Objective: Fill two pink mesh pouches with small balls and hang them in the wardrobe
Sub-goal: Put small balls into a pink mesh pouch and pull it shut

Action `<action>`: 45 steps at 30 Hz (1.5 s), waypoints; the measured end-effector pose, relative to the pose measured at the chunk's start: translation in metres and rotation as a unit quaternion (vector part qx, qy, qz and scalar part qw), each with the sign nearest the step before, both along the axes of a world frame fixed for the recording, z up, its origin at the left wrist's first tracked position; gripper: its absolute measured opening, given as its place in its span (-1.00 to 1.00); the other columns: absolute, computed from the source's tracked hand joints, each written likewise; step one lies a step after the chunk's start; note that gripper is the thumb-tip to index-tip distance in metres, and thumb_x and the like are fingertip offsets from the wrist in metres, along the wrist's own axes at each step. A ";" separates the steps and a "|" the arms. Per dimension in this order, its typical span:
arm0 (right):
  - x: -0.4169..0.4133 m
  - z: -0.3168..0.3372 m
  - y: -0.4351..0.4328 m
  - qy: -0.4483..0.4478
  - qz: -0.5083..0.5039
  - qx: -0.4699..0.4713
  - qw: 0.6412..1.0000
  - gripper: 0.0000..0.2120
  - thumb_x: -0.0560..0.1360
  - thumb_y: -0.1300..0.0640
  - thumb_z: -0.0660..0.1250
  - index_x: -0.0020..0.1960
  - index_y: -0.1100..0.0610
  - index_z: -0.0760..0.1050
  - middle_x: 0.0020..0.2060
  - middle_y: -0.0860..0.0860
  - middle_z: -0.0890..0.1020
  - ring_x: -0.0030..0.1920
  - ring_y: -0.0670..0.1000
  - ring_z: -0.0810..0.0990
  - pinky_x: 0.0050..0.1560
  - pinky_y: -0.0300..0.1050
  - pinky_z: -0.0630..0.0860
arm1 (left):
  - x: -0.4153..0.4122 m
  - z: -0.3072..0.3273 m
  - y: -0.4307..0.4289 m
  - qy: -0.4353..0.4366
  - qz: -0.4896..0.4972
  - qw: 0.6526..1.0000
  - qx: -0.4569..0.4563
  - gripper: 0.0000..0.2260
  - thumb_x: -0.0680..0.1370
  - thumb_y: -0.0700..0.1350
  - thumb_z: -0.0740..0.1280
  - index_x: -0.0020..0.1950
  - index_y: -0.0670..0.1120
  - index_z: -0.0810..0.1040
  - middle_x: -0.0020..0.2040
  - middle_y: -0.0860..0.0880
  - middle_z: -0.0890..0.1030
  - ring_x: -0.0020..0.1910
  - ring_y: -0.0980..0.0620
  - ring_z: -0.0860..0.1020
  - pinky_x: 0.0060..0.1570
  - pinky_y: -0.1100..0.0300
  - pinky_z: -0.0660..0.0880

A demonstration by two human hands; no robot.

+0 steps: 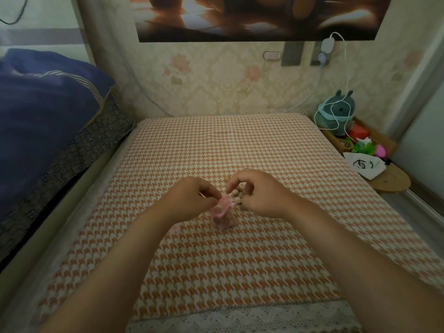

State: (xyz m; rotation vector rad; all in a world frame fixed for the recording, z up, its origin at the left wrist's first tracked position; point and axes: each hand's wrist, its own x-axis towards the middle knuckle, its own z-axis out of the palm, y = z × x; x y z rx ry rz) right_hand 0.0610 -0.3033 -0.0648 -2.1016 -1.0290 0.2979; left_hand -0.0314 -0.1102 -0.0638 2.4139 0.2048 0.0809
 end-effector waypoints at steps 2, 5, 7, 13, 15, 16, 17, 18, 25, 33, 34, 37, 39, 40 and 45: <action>-0.004 0.002 0.005 -0.027 0.039 -0.033 0.998 -0.68 0.43 0.21 0.39 -0.02 -0.22 0.61 0.09 -0.21 0.56 -0.26 -0.15 0.52 -0.18 -0.18 0.55 | -0.002 -0.001 0.001 -0.008 -0.004 1.000 -0.017 -0.90 0.51 -0.11 0.44 -0.05 0.07 0.72 -0.15 0.15 0.68 -0.16 0.23 0.63 -0.08 0.25 0.58; -0.007 0.002 0.012 -0.118 0.047 -0.124 0.984 -0.80 0.48 -0.10 0.42 0.10 -0.24 0.62 0.14 -0.20 0.52 -0.04 -0.15 0.55 -0.01 -0.08 0.56 | -0.006 -0.001 0.001 -0.008 -0.007 0.999 -0.038 -0.90 0.53 -0.12 0.42 -0.06 0.06 0.71 -0.19 0.15 0.68 -0.19 0.25 0.62 -0.15 0.31 0.52; -0.008 0.001 0.013 -0.153 0.041 -0.171 0.972 -0.75 0.49 -0.21 0.42 0.14 -0.20 0.64 0.14 -0.18 0.52 0.13 -0.08 0.56 0.10 0.00 0.55 | -0.008 -0.001 0.002 -0.006 -0.012 0.999 -0.043 -0.88 0.54 -0.14 0.39 -0.05 0.05 0.71 -0.19 0.17 0.68 -0.19 0.25 0.62 -0.12 0.28 0.54; -0.007 0.009 0.010 -0.193 0.037 -0.214 0.957 -0.85 0.56 -0.11 0.37 0.07 -0.14 0.68 0.22 -0.17 0.53 0.21 -0.06 0.54 0.12 -0.08 0.49 | -0.012 -0.002 0.004 0.033 -0.052 0.998 0.009 -0.85 0.41 0.17 0.47 -0.13 0.13 0.69 -0.14 0.18 0.69 -0.11 0.23 0.64 0.00 0.12 0.63; -0.008 0.010 0.008 -0.200 0.034 -0.216 0.955 -0.85 0.57 -0.06 0.34 0.07 -0.13 0.66 0.28 -0.14 0.52 0.24 -0.04 0.54 0.08 -0.10 0.47 | -0.011 0.000 0.001 0.018 -0.049 0.998 0.041 -0.96 0.47 0.06 0.47 -0.17 0.13 0.68 -0.18 0.18 0.66 -0.14 0.22 0.62 -0.06 0.17 0.59; -0.010 0.010 0.007 -0.191 0.033 -0.207 0.959 -0.85 0.57 -0.06 0.33 0.07 -0.13 0.65 0.24 -0.15 0.53 0.20 -0.04 0.56 0.07 -0.08 0.50 | -0.010 0.001 0.000 0.010 -0.045 0.998 0.049 -0.96 0.49 0.01 0.48 -0.16 0.11 0.68 -0.20 0.19 0.65 -0.16 0.23 0.61 -0.11 0.23 0.55; -0.012 0.010 0.008 -0.175 0.034 -0.198 0.964 -0.85 0.57 -0.06 0.32 0.06 -0.14 0.65 0.19 -0.17 0.52 0.14 -0.04 0.57 0.07 -0.04 0.53 | -0.010 0.002 -0.002 0.006 -0.043 0.998 0.051 -0.97 0.49 0.00 0.48 -0.15 0.09 0.69 -0.22 0.20 0.64 -0.17 0.24 0.60 -0.16 0.30 0.51; -0.014 0.009 0.008 -0.161 0.039 -0.196 0.967 -0.86 0.57 -0.07 0.32 0.05 -0.16 0.65 0.15 -0.19 0.51 0.10 -0.06 0.56 0.07 0.00 0.56 | -0.010 0.002 -0.004 0.004 -0.041 0.998 0.055 -0.97 0.48 0.00 0.49 -0.14 0.08 0.71 -0.24 0.20 0.63 -0.19 0.26 0.60 -0.20 0.36 0.47; -0.017 0.012 0.011 -0.168 0.036 -0.226 0.959 -0.82 0.54 -0.13 0.35 0.03 -0.14 0.70 0.17 -0.19 0.54 0.13 -0.07 0.56 0.08 0.00 0.56 | -0.011 0.003 -0.006 -0.002 -0.049 0.997 0.064 -0.95 0.50 -0.02 0.48 -0.13 0.04 0.72 -0.27 0.19 0.61 -0.25 0.27 0.56 -0.27 0.43 0.40; -0.001 0.010 0.001 -0.091 -0.053 -0.066 0.992 -0.81 0.54 0.14 0.33 -0.02 -0.10 0.68 0.04 -0.20 0.63 -0.20 -0.29 0.48 -0.09 -0.22 0.45 | -0.009 0.002 -0.009 -0.010 -0.024 0.998 0.051 -0.85 0.55 0.03 0.39 -0.13 0.03 0.72 -0.32 0.12 0.63 -0.36 0.18 0.55 -0.33 0.22 0.47; 0.004 0.010 -0.001 -0.103 -0.088 -0.045 0.990 -0.80 0.56 0.16 0.32 -0.01 -0.08 0.68 -0.02 -0.21 0.64 -0.25 -0.29 0.48 -0.17 -0.27 0.41 | -0.008 0.002 -0.010 -0.011 -0.019 0.998 0.051 -0.85 0.55 0.02 0.38 -0.12 0.03 0.72 -0.31 0.13 0.63 -0.35 0.19 0.55 -0.32 0.23 0.47; 0.017 0.000 -0.010 -0.120 -0.143 -0.058 0.981 -0.81 0.58 0.16 0.33 0.02 -0.08 0.67 -0.06 -0.22 0.66 -0.20 -0.24 0.56 -0.19 -0.20 0.51 | -0.006 0.001 -0.012 -0.011 -0.022 0.999 0.041 -0.88 0.55 0.00 0.38 -0.12 0.05 0.70 -0.24 0.17 0.65 -0.24 0.23 0.59 -0.20 0.23 0.52; 0.023 -0.011 -0.014 -0.120 -0.138 -0.117 0.976 -0.82 0.56 0.14 0.36 0.02 -0.11 0.67 -0.03 -0.19 0.69 -0.07 -0.14 0.63 -0.07 -0.13 0.58 | -0.006 0.001 -0.014 -0.013 -0.025 0.999 0.024 -0.90 0.54 -0.04 0.39 -0.11 0.06 0.70 -0.21 0.22 0.64 -0.22 0.33 0.57 -0.18 0.34 0.48; 0.024 -0.017 -0.014 -0.120 -0.130 -0.144 0.974 -0.83 0.55 0.12 0.38 0.02 -0.11 0.68 -0.03 -0.19 0.69 -0.03 -0.11 0.64 -0.04 -0.13 0.57 | -0.006 0.001 -0.015 -0.016 -0.023 0.999 0.017 -0.91 0.53 -0.06 0.40 -0.09 0.07 0.71 -0.21 0.24 0.63 -0.24 0.40 0.55 -0.21 0.40 0.44; 0.020 -0.028 -0.005 -0.123 -0.087 -0.196 0.969 -0.87 0.50 0.04 0.44 0.01 -0.14 0.69 -0.01 -0.18 0.70 0.04 -0.07 0.65 0.04 -0.04 0.62 | -0.004 0.000 -0.016 -0.012 -0.010 1.000 0.002 -0.86 0.53 -0.11 0.39 0.02 0.06 0.71 -0.24 0.27 0.56 -0.36 0.46 0.50 -0.42 0.53 0.34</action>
